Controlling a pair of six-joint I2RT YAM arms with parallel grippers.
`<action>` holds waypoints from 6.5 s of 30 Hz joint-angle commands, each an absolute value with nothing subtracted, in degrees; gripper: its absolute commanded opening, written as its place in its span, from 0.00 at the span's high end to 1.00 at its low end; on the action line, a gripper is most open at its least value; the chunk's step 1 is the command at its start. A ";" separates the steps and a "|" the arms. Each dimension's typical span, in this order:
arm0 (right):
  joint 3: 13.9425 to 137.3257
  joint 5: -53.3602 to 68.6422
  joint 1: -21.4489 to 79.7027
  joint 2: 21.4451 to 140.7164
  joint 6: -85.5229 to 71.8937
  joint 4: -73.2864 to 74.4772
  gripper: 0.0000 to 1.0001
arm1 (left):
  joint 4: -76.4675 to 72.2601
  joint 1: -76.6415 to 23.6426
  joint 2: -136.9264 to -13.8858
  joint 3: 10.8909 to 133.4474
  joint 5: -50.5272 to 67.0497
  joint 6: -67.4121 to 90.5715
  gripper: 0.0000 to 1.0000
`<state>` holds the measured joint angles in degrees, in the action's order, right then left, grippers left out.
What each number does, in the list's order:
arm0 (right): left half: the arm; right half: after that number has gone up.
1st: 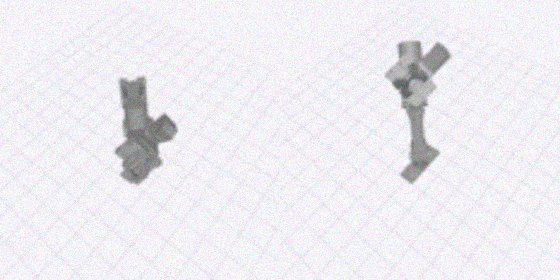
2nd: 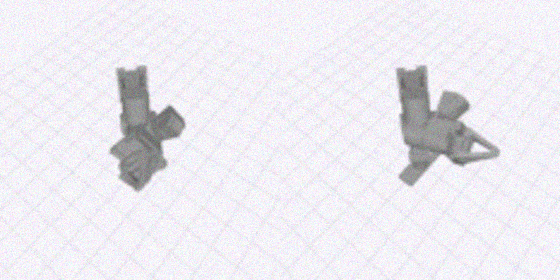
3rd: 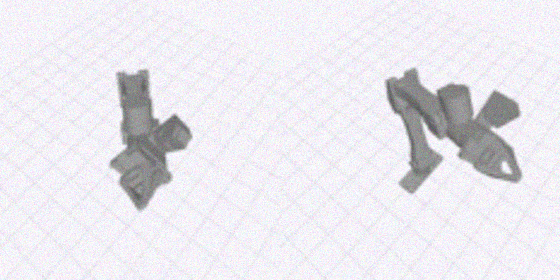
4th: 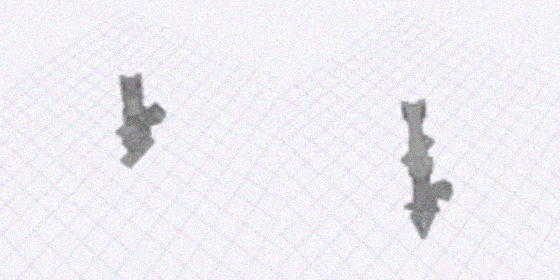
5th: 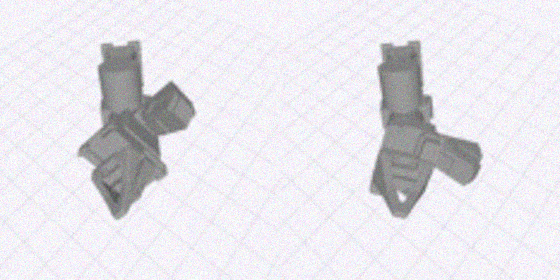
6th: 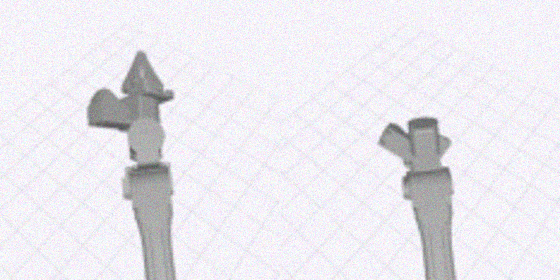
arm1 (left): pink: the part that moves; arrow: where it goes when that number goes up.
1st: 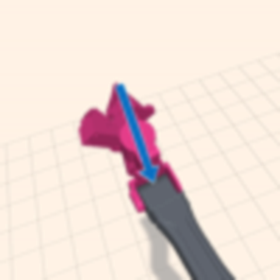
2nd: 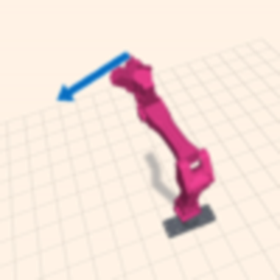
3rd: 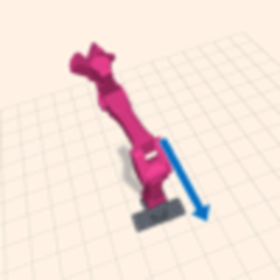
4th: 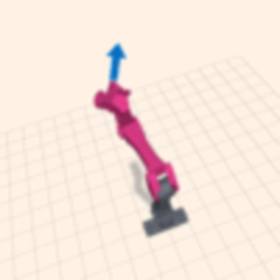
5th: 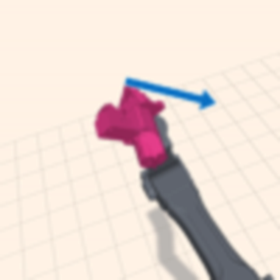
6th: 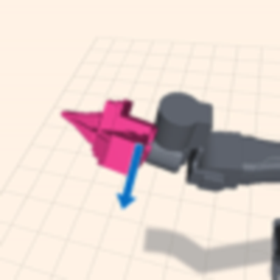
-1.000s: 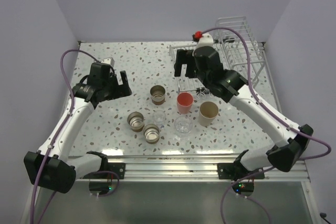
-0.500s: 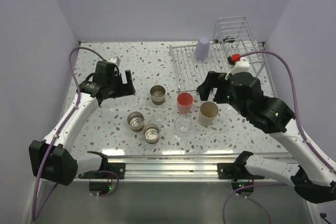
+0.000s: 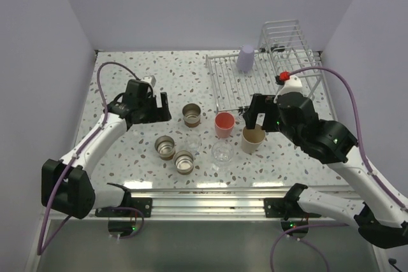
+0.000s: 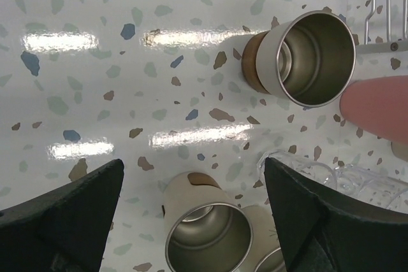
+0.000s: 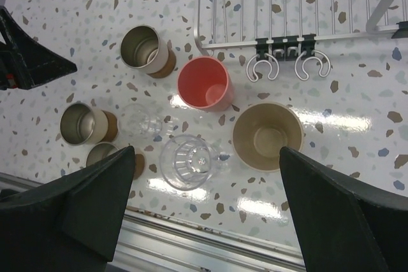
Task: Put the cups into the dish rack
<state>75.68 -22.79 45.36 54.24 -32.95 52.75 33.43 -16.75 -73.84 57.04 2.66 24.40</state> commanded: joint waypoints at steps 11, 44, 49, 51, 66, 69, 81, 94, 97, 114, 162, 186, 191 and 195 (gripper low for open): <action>75.67 -21.71 45.35 54.06 -32.08 52.73 0.02 | 22.06 -20.65 -85.68 61.52 6.86 27.07 0.07; 76.90 -21.28 45.35 56.60 -30.94 51.43 0.02 | 25.48 -22.77 -101.87 76.10 2.37 27.16 1.00; 80.50 -14.61 45.35 62.30 -30.85 46.15 0.02 | 21.99 -18.29 -95.99 75.24 14.80 31.37 1.00; 83.40 -12.84 45.26 65.56 -31.64 42.73 0.02 | 16.28 -14.60 -92.13 73.57 20.63 34.17 1.00; 94.49 22.67 35.77 83.49 -51.05 7.84 0.02 | -52.38 -10.20 -83.50 57.39 51.16 84.45 1.00; 94.83 22.94 35.60 83.41 -50.98 6.68 0.02 | -51.59 -10.11 -82.18 57.74 50.10 84.20 1.00; 94.39 22.33 34.81 81.30 -51.07 6.15 0.02 | -57.32 -9.76 -81.74 57.74 48.95 88.26 1.00; 95.45 19.33 33.40 79.80 -47.64 9.58 0.02 | -54.41 -7.82 -81.03 62.22 50.71 86.31 1.00; 95.45 20.30 33.40 80.59 -48.51 9.14 0.02 | -54.75 -7.91 -81.47 63.10 50.80 86.13 1.00; 96.24 23.99 34.01 84.90 -55.37 1.50 0.02 | -67.94 -10.19 -83.32 60.38 47.72 94.04 1.00; 113.88 -21.16 28.74 96.73 -24.88 43.65 1.00 | 27.75 -6.59 -65.93 64.25 22.42 49.75 0.21; 142.04 -33.93 21.01 134.56 -19.60 51.95 1.00 | 38.41 -6.50 -65.74 68.20 15.47 37.97 0.21; 139.40 -32.87 20.66 135.53 -20.74 51.59 1.00 | 37.79 -6.42 -67.67 68.82 15.47 37.62 0.21; 138.43 -31.99 19.78 136.40 -22.59 51.51 1.00 | 37.35 -6.33 -68.46 68.82 15.29 37.44 0.22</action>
